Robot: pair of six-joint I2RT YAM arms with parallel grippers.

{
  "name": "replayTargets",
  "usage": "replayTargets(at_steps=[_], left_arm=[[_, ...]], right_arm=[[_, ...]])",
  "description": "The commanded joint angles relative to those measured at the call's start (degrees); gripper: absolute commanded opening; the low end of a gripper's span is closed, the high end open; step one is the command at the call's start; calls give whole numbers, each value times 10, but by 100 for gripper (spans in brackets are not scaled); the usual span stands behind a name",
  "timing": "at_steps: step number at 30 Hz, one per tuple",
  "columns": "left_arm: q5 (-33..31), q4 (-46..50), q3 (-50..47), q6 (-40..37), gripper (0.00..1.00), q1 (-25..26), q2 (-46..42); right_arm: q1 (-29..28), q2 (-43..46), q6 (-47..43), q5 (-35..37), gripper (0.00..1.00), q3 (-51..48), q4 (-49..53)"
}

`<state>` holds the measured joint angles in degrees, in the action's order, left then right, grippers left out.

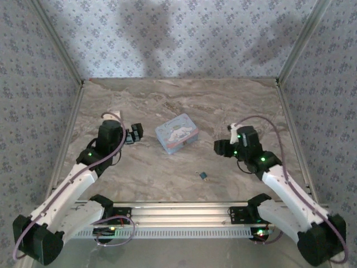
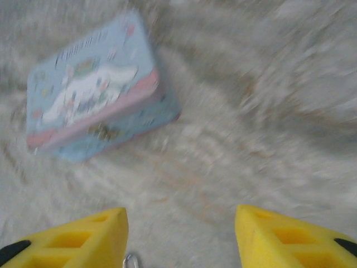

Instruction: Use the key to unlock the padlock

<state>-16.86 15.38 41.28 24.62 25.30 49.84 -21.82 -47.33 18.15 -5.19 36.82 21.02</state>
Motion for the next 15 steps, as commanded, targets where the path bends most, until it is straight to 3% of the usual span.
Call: replayTargets(at_steps=[1, 6, 9, 15], left_arm=[[-71, -96, -48, -66, 98, -31, -24], [-70, -166, -99, -117, 98, -72, -26], [-73, -179, -114, -145, 98, -88, -13], [-74, -220, -140, -167, 98, -119, 36]], right_arm=[[52, 58, -45, 63, 65, -25, -16], [143, 96, -69, 81, 83, -66, -63], [183, 92, -74, 124, 100, -113, -128], [218, 57, -101, 155, 100, -227, -335]])
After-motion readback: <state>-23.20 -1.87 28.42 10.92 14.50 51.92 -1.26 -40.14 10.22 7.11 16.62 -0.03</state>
